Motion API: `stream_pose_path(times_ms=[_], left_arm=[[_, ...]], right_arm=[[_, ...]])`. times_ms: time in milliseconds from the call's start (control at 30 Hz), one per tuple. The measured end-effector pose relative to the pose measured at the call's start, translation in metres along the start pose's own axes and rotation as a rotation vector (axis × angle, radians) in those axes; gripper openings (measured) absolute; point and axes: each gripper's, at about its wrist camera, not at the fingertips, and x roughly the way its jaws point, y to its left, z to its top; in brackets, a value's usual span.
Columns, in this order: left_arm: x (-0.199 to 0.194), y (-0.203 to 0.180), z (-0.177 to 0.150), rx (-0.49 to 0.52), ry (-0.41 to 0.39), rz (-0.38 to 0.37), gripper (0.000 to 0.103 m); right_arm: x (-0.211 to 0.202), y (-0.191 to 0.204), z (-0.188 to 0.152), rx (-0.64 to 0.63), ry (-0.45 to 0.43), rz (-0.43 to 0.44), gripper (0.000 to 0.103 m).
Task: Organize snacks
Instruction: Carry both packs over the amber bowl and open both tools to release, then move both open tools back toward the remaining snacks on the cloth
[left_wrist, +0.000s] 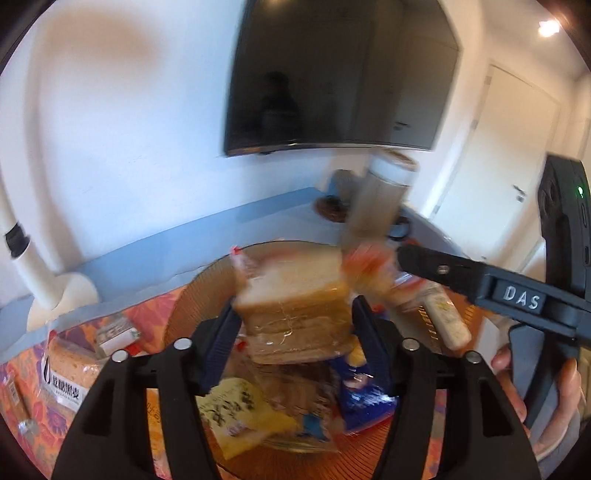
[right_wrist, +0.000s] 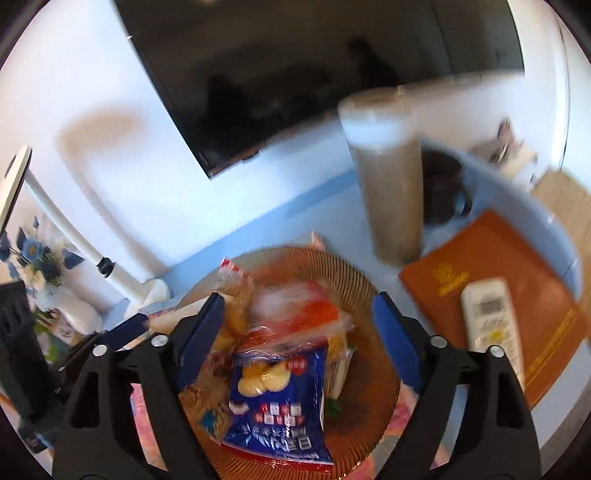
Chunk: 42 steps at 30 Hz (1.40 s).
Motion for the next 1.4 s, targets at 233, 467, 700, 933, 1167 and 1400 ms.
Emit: stream_pose_path(times_ms=[233,467,700,933,1167,1400], left_arm=[[-0.061,0.028,-0.031,-0.045,-0.052,-0.024,0.064],[-0.167,0.071,-0.068,-0.088,-0.151,0.069,0.073],[-0.261,0.143,-0.132,-0.231,-0.204,0.245,0.076],[-0.266,0.194,-0.197,-0.299,-0.103,0.400,0.079],[-0.227,0.231,-0.243,-0.372,0.001,0.439,0.080],[-0.206,0.246,-0.262,-0.404,0.024,0.486,0.081]], right_arm=[[-0.028,0.003,-0.028,0.006,0.022,0.046,0.079],[-0.074,0.081,-0.061,-0.163,0.004,0.153,0.079],[-0.080,0.177,-0.119,-0.363,0.027,0.273,0.082],[-0.019,0.226,-0.180,-0.397,0.247,0.384,0.087],[0.043,0.237,-0.231,-0.498,0.288,0.293,0.087],[0.060,0.221,-0.240,-0.492,0.224,0.215,0.096]])
